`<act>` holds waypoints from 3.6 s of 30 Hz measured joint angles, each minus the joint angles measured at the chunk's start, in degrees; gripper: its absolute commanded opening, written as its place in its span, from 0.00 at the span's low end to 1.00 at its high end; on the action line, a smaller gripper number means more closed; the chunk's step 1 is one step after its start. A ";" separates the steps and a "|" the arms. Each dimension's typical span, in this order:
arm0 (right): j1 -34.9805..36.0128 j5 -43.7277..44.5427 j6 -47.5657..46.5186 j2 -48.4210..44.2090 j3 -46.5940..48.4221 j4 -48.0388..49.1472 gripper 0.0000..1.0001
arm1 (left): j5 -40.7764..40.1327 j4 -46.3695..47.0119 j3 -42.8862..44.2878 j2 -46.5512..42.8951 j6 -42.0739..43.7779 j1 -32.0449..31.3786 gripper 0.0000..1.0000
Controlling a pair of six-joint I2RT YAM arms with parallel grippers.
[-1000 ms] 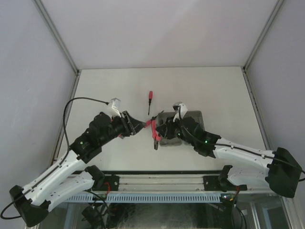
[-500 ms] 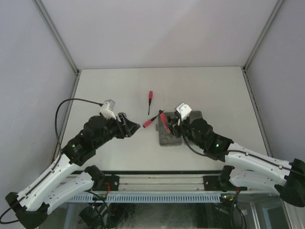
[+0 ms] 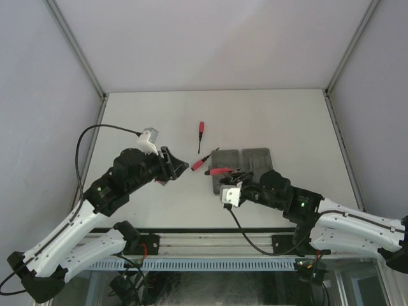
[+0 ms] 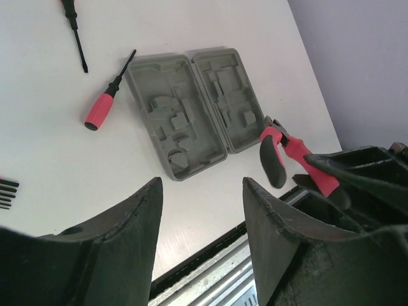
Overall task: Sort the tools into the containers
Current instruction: Pick up the pliers at the center of the board.
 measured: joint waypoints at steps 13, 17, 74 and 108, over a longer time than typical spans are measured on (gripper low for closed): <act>4.48 1.84 -32.46 4.85 0.07 -4.96 0.00 | 4.83 0.00 1.22 3.54 1.92 -1.79 0.61; 4.74 2.47 -37.79 6.78 1.31 -6.73 0.00 | 6.38 0.13 1.97 5.92 2.99 -3.96 0.61; 7.06 -1.70 -45.70 10.97 8.35 -8.72 0.22 | 11.47 4.33 2.36 13.38 3.91 -6.62 0.00; 8.52 -4.44 -19.74 -2.91 -4.92 7.08 0.63 | -5.18 -3.76 2.34 12.92 3.37 -7.08 0.00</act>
